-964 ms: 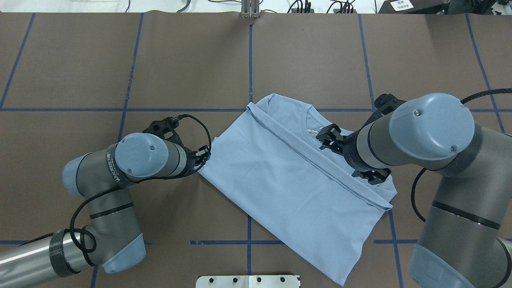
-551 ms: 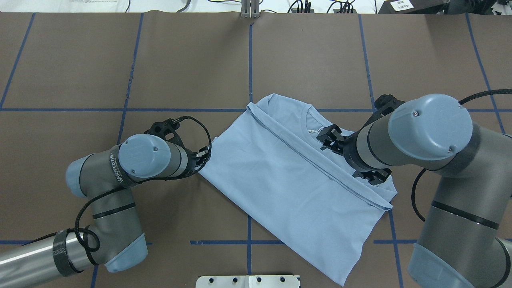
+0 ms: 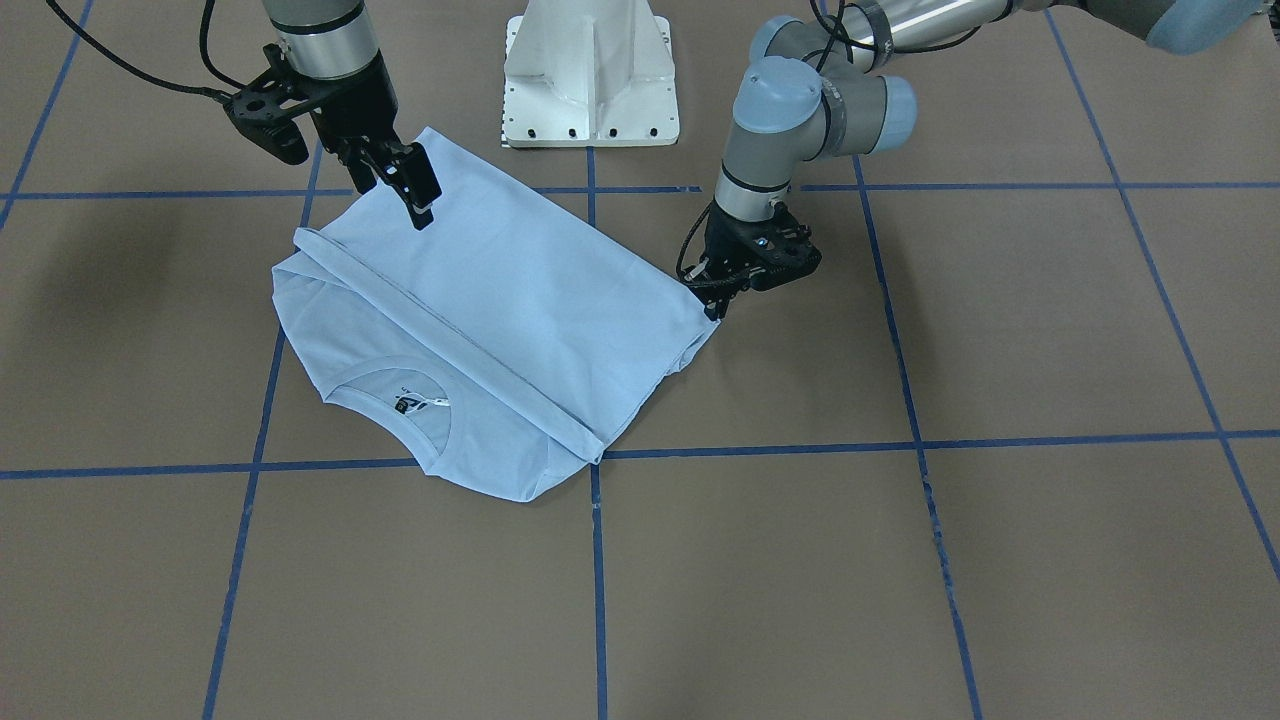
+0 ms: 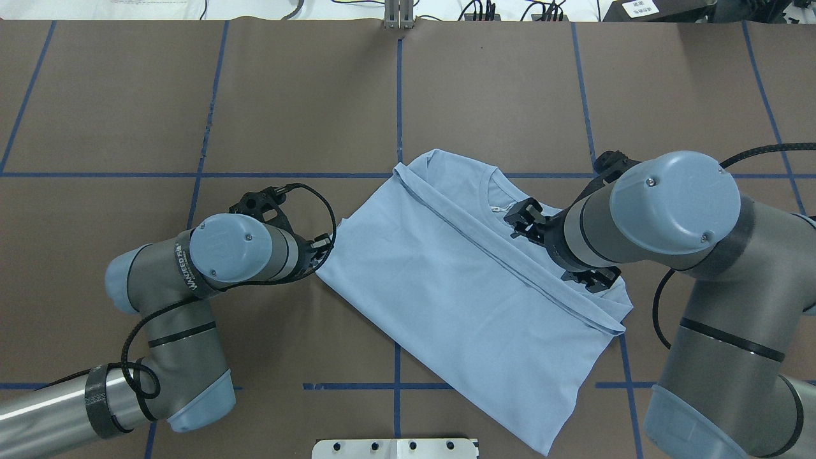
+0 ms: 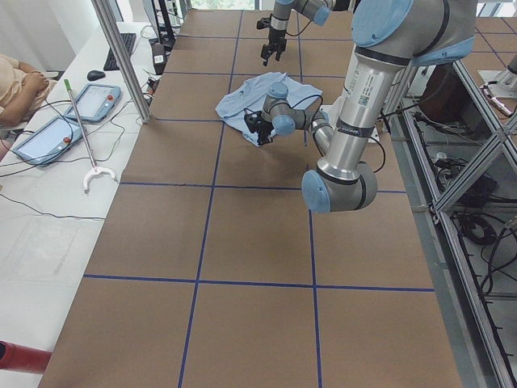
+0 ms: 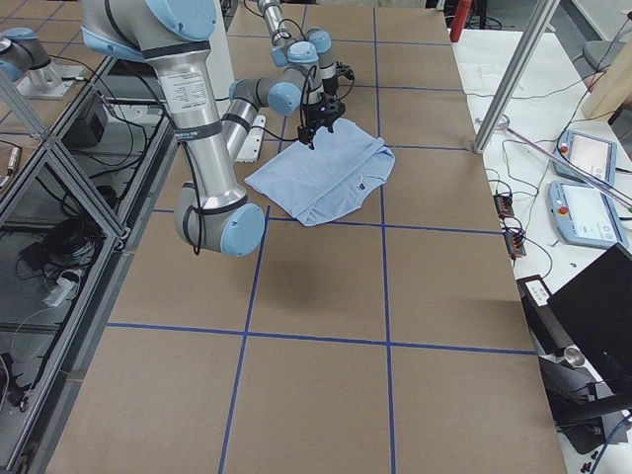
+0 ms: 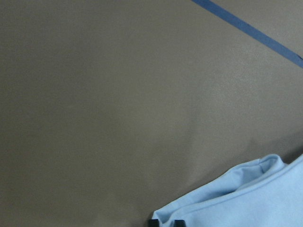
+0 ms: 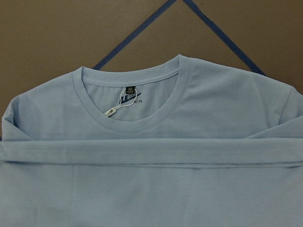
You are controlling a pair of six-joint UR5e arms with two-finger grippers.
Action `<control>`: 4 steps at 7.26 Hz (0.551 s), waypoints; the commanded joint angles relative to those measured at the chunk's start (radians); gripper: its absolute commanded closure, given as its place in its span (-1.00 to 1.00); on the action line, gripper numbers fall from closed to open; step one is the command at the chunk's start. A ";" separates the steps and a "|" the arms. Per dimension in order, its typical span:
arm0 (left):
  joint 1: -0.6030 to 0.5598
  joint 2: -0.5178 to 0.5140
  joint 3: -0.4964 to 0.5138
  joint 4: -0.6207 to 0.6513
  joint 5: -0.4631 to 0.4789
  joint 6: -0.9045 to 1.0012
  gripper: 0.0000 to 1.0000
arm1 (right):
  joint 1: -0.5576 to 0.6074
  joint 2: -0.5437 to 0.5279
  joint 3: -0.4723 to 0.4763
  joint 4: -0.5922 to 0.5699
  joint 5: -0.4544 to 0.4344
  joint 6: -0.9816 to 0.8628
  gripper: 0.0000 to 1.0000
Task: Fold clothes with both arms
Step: 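Rotate the shirt square with the right gripper while the left gripper pulls its far corner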
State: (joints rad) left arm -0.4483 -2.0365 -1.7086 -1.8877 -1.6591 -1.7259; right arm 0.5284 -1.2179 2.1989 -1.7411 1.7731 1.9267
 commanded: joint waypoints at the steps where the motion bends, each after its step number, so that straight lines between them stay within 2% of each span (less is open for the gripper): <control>1: -0.076 -0.001 -0.012 0.004 0.002 0.142 1.00 | 0.005 0.003 0.001 0.000 -0.003 0.000 -1.00; 3: -0.195 -0.048 0.056 -0.017 0.002 0.239 1.00 | 0.005 0.011 0.004 0.005 -0.003 0.009 -1.00; 4: -0.231 -0.124 0.152 -0.069 0.001 0.238 1.00 | 0.004 0.035 -0.013 0.038 -0.015 0.009 -1.00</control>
State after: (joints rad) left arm -0.6218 -2.0901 -1.6449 -1.9136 -1.6570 -1.5133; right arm 0.5335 -1.2034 2.1983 -1.7295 1.7672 1.9331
